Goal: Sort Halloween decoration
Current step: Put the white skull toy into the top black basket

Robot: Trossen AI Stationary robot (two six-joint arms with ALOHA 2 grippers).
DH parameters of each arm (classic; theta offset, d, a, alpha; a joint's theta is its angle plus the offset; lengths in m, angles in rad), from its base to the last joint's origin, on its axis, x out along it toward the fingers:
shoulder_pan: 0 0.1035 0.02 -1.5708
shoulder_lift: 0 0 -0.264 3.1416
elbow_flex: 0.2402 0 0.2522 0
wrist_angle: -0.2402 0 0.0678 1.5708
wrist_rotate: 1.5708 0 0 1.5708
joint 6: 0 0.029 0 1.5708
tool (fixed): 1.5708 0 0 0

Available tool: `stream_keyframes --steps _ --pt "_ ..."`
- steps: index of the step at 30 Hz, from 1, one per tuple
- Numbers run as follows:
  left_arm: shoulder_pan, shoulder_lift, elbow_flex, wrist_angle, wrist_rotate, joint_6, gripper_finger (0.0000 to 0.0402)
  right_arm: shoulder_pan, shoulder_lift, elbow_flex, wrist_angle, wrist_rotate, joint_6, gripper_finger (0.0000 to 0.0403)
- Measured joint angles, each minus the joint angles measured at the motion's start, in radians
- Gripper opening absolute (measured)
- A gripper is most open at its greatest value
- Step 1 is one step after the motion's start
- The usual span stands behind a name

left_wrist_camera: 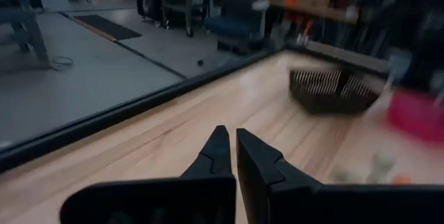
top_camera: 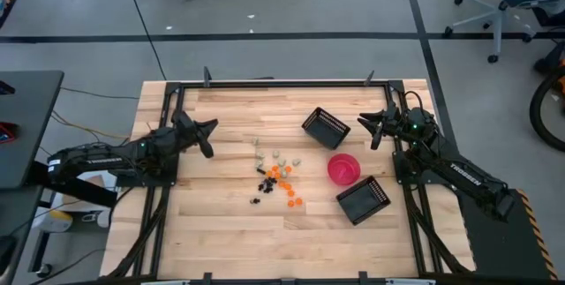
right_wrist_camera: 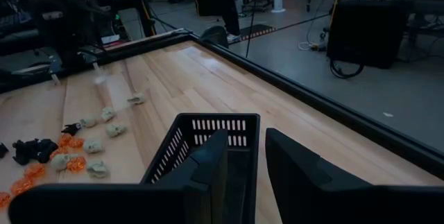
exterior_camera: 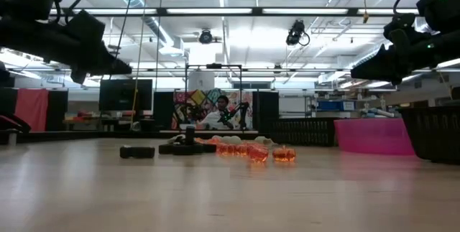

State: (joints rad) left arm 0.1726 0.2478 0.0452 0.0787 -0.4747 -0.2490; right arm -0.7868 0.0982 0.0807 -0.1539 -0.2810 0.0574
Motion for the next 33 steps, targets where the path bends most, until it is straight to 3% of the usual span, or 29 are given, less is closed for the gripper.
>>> stream_keyframes --steps 3,11,16,19,23,25,30,33 --pt "0.000 0.000 0.000 0.101 0.000 -0.097 0.0002 0.000 0.000 0.000 0.000 0.000 0.000 0.0105" --pt "0.000 0.001 0.000 0.150 0.000 -0.104 0.0002 0.000 0.000 0.000 0.001 0.007 -0.001 0.0104" --pt "0.000 0.001 0.000 0.181 0.000 -0.159 0.0002 0.000 0.000 0.000 0.070 0.160 -0.004 0.0104" --pt "0.000 0.000 0.000 0.250 0.000 -0.237 0.0002 0.000 0.000 0.000 0.140 0.184 0.035 0.0104" --pt "0.000 0.001 0.000 0.324 -0.020 -0.241 0.0002 0.001 0.000 0.000 0.338 0.171 0.303 0.0104" --pt "0.000 0.000 0.000 0.361 -0.022 -0.255 0.0002 0.001 0.000 0.001 0.406 0.213 0.406 0.0104" --pt "0.000 0.000 0.000 0.447 -0.023 -0.402 0.0002 0.001 0.014 0.002 0.431 0.298 0.657 0.0104" --pt "0.012 0.001 0.000 0.520 -0.033 -0.413 0.0002 0.001 0.059 0.001 0.463 0.311 0.849 0.0104"
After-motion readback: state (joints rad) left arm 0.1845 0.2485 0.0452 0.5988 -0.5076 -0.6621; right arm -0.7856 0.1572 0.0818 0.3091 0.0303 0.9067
